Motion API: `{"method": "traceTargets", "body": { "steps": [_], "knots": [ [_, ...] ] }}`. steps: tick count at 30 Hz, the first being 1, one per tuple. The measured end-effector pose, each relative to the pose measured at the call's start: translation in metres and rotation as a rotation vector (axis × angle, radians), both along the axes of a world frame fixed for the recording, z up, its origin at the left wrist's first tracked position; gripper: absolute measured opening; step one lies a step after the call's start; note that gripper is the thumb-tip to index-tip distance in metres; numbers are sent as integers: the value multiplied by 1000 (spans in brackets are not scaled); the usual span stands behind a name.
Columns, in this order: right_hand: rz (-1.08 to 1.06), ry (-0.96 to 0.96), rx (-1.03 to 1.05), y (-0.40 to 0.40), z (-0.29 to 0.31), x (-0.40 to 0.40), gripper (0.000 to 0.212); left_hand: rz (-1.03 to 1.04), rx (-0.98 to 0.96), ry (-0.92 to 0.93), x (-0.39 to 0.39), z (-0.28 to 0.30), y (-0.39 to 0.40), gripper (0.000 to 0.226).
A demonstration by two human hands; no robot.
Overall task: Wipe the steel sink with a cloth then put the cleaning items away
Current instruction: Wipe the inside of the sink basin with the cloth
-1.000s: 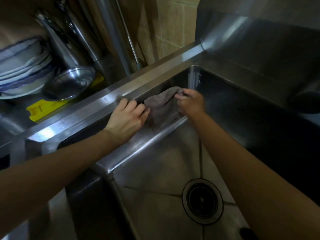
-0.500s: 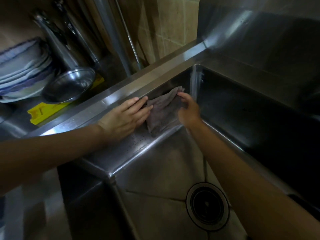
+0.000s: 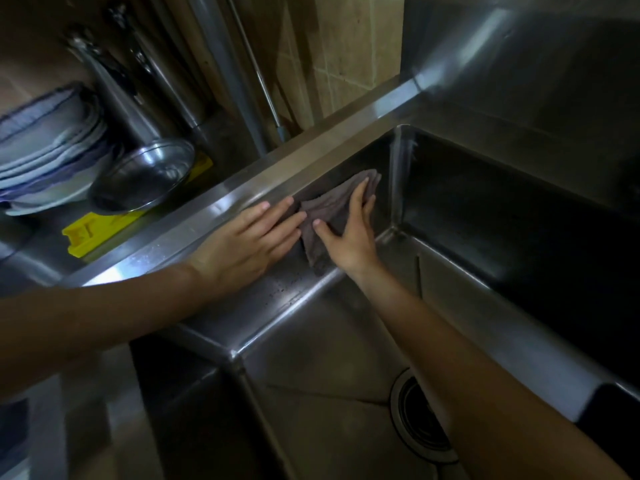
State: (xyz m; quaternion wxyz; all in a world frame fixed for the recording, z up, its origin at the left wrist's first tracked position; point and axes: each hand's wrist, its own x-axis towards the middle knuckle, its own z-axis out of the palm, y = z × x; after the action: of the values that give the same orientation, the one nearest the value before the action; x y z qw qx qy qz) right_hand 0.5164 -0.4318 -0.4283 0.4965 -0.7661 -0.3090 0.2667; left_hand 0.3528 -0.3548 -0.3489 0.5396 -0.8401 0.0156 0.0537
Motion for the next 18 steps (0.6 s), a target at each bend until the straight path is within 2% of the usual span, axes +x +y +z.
{"method": "traceTargets", "body": {
  "steps": [3,6,10,12,14,16,18],
  "knots": [
    [-3,9,8,1,5,0,102,-80,-34,-45,-17,3,5,50],
    [0,-38,6,0,5,-6,100,-43,-27,-24,-28,7,8,57],
    [42,-94,-16,-3,-2,-17,102,-43,-113,-32,-24,3,7,54],
    [23,-74,-25,0,-4,-7,105,-57,-112,-37,-24,1,8,54],
    [-12,-86,-77,5,-1,11,106,-113,-127,-56,-26,-2,14,41],
    [-54,-165,-148,6,4,26,106,-117,-128,-75,-27,-4,16,52],
    [-70,-203,-142,5,6,29,105,-146,-94,-61,-27,-3,14,45]
  ]
}}
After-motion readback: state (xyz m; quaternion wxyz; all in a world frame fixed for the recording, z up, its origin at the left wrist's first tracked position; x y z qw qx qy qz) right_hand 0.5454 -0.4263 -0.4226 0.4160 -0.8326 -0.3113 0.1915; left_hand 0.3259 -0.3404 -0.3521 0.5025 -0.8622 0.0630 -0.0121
